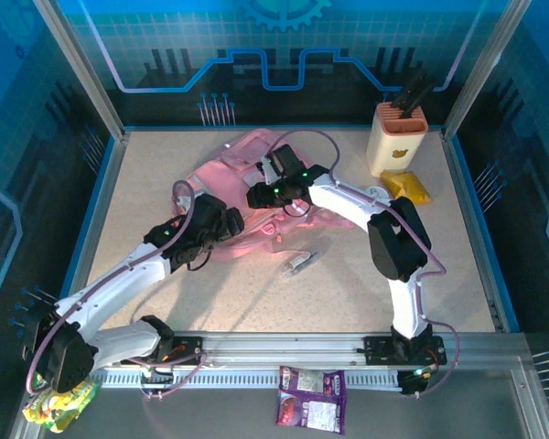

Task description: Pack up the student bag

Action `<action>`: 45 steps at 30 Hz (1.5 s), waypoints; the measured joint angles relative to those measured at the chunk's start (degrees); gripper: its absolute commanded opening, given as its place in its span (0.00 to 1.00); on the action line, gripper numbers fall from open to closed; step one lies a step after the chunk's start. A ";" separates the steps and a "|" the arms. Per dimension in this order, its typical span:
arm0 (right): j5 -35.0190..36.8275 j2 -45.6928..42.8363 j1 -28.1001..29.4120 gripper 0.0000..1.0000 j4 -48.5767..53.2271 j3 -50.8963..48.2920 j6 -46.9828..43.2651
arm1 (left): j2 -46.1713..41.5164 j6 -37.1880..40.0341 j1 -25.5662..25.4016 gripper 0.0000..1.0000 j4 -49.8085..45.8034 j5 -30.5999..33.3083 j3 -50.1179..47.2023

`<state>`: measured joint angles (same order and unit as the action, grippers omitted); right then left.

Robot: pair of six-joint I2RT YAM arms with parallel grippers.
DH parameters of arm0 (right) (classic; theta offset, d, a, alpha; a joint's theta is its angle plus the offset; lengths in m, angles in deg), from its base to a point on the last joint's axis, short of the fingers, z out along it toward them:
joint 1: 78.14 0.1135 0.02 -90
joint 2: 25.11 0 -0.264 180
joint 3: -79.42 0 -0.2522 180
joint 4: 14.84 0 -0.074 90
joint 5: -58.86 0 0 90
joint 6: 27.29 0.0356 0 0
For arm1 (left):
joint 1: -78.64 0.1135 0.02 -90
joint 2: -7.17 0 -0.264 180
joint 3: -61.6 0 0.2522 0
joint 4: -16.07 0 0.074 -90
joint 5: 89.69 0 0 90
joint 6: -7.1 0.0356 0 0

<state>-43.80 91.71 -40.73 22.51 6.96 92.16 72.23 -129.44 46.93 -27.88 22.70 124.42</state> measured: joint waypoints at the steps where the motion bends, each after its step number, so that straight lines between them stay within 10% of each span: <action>1: 0.24 0.31 0.07 0.38 0.07 0.22 -0.09 | 0.20 0.00 -0.02 0.99 0.02 0.52 0.00; 15: -1.66 0.04 -0.04 0.00 -3.02 -1.55 1.79 | 4.68 1.55 -0.20 0.99 0.52 2.45 1.22; 45: -4.59 -8.92 -0.63 0.00 -17.18 -12.37 18.62 | 19.15 -16.76 -9.68 0.99 -0.57 13.18 9.99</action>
<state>-48.39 82.79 -41.36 5.33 -5.41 110.78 91.37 -146.21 37.25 -28.45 35.88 134.41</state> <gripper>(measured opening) 0.063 0.992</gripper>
